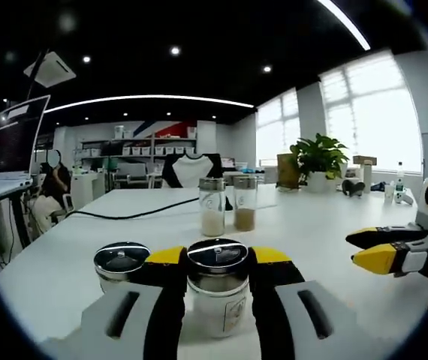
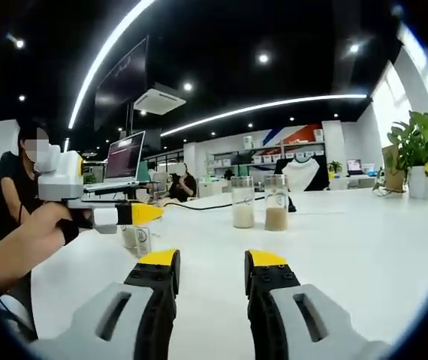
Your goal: Rotate the seasoning bottle until the label or dispensing opening points toward the visible target arrow and the bottle remains upright within the marked orientation range
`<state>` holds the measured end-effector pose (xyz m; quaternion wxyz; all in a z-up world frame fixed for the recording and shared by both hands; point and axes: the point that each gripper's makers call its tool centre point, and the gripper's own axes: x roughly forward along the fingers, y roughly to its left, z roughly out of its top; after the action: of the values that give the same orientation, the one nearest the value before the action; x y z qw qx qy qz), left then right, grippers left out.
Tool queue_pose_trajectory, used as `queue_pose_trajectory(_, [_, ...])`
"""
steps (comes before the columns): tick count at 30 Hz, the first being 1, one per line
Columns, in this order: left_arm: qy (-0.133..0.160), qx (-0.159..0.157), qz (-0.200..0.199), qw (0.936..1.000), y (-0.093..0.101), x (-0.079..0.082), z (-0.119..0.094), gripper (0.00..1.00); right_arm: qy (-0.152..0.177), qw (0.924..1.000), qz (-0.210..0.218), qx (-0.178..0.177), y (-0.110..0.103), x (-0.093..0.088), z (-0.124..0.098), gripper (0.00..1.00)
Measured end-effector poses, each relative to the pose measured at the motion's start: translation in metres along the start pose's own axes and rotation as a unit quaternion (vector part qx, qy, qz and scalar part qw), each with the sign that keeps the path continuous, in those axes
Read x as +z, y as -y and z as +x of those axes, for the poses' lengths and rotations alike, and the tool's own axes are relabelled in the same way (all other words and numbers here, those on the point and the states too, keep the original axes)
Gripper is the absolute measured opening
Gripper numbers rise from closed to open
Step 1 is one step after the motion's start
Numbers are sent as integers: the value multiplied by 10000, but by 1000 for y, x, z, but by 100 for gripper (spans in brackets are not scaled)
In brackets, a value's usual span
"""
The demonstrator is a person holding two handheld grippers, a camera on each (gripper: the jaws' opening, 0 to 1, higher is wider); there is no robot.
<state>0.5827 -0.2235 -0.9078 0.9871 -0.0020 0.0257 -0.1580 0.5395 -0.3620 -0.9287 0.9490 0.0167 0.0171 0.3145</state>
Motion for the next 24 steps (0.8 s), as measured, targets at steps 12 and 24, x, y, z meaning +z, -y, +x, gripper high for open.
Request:
queue_pose_trajectory(12, [92,129,106,9998,2,-1,-1,34,-57,10000,27,10,0,-4,-1,33])
queue_pose_trajectory(24, [2,151,221,9996,-2,0,4,34,-39,9999,81,-47,4,-3,-4,34])
